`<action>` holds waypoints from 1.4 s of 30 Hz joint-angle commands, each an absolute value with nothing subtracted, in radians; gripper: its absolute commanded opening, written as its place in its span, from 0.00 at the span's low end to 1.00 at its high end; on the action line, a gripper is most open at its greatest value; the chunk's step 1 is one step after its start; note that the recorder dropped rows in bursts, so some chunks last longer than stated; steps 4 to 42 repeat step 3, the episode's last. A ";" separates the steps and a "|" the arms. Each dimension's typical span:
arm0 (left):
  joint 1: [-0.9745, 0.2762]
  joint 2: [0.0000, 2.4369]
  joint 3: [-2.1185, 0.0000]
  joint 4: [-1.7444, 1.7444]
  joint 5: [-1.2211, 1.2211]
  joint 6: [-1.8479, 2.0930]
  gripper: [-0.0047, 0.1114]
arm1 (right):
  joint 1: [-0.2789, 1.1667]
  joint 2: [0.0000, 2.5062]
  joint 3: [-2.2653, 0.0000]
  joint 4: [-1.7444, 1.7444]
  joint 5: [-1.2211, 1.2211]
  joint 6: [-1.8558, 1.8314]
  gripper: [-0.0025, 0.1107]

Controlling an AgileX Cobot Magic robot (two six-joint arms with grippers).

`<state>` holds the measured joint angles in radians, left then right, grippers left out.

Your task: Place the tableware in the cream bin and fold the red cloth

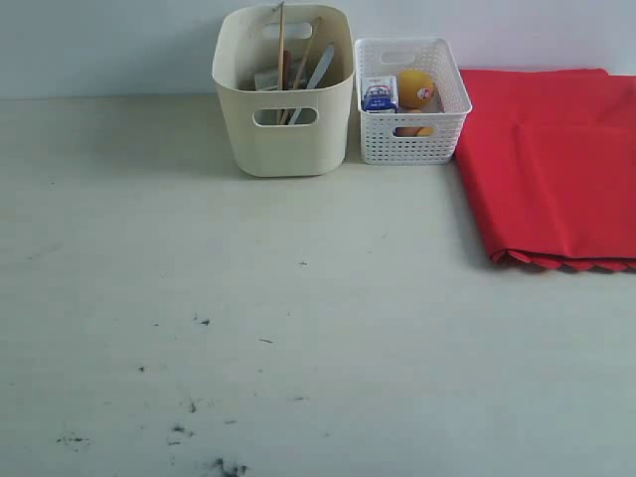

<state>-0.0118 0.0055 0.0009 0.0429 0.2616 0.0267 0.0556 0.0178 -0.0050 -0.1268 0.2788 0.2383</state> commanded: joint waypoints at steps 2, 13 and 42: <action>-0.011 0.000 0.000 0.037 0.260 0.022 0.06 | 0.058 0.011 0.000 -0.135 0.274 0.232 0.02; -0.011 0.000 0.000 0.037 0.260 0.022 0.06 | 0.058 0.011 0.000 -0.135 0.274 0.232 0.02; -0.011 0.000 0.000 0.037 0.260 0.022 0.06 | 0.058 0.011 0.000 -0.135 0.274 0.232 0.02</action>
